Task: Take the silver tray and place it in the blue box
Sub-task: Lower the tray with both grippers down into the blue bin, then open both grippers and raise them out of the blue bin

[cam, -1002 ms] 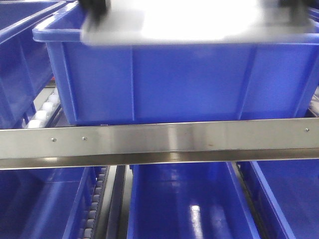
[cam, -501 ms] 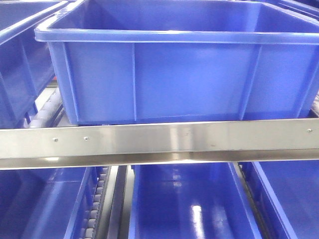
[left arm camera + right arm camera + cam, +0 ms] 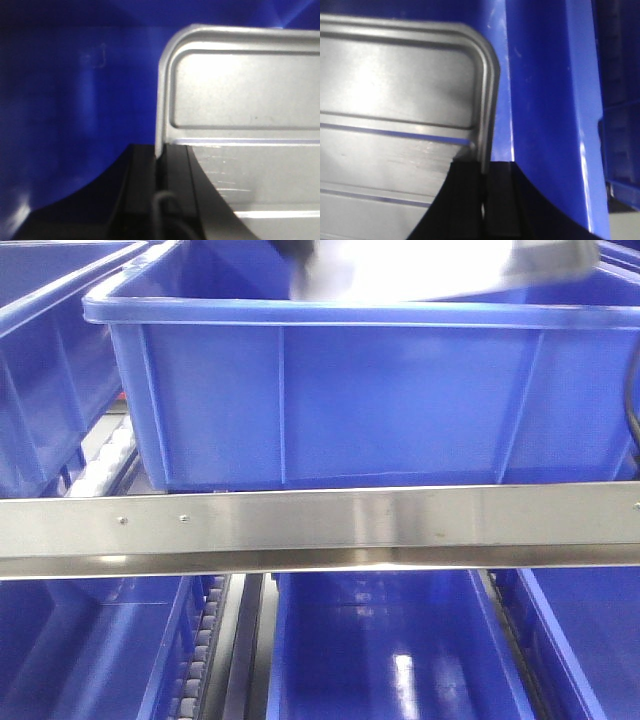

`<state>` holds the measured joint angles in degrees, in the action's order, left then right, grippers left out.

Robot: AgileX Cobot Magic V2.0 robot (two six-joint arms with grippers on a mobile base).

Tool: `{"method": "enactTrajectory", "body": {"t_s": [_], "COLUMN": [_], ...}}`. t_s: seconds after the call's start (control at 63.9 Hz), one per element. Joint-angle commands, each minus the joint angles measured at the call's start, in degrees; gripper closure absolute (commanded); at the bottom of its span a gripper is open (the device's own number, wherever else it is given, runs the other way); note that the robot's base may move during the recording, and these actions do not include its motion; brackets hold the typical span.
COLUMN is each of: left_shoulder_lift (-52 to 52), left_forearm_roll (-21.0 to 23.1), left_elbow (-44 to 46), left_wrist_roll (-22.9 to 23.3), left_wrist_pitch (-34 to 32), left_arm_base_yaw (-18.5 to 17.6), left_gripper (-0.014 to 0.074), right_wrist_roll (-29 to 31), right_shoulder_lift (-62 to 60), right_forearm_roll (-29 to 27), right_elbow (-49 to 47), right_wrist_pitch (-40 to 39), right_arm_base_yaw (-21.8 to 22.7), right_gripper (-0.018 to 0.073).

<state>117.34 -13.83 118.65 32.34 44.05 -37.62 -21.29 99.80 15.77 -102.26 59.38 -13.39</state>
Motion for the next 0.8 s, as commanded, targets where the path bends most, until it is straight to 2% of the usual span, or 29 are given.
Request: {"method": "enactTrajectory", "body": {"t_s": [0.0, 0.125, 0.329, 0.376, 0.438, 0.516, 0.642, 0.72, 0.783], "left_shoulder_lift": [-1.1, 1.3, 3.1, 3.4, 3.5, 3.5, 3.5, 3.5, 3.5], "left_forearm_roll": [-0.1, -0.1, 0.3, 0.7, 1.8, 2.7, 2.8, 2.7, 2.7], "left_elbow": [2.8, 2.9, 2.9, 2.9, 2.9, 2.9, 3.3, 3.5, 3.5], "left_wrist_roll": [-0.5, -0.5, -0.5, -0.5, -0.5, -0.5, -0.5, -0.5, -0.5], "left_wrist_pitch": [-8.2, -10.6, -10.5, -10.4, -10.3, -10.3, -10.6, -10.7, -10.7], "left_arm_base_yaw": [-0.4, -0.3, 0.3, 0.7, 1.2, 1.7, 2.0, 2.0, 2.0], "left_gripper": [0.0701, 0.0701, 0.0700, 0.0698, 0.0678, 0.0605, 0.0372, 0.0244, 0.0176], "right_wrist_roll": [0.8, 0.8, 0.8, 0.8, 0.8, 0.8, 0.8, 0.8, 0.8], "right_shoulder_lift": [-1.0, 1.5, 4.3, 4.7, 5.0, 5.0, 5.0, 5.0, 4.9], "right_forearm_roll": [0.1, 0.1, 0.1, 0.1, 0.1, 0.1, 0.1, 0.1, 0.1], "right_elbow": [-2.3, -2.3, -2.3, -2.3, -2.3, -2.3, -2.3, -2.3, -2.3], "right_wrist_pitch": [-6.3, -7.5, -8.5, -8.5, -8.5, -8.6, -8.8, -8.7, -8.5], "right_arm_base_yaw": [0.7, 0.8, 0.8, 0.8, 0.8, 0.8, 0.8, 0.8, 0.8], "right_gripper": [0.0501, 0.0501, 0.0494, 0.0469, 0.0393, 0.0249, 0.0031, -0.0026, -0.0021]}}
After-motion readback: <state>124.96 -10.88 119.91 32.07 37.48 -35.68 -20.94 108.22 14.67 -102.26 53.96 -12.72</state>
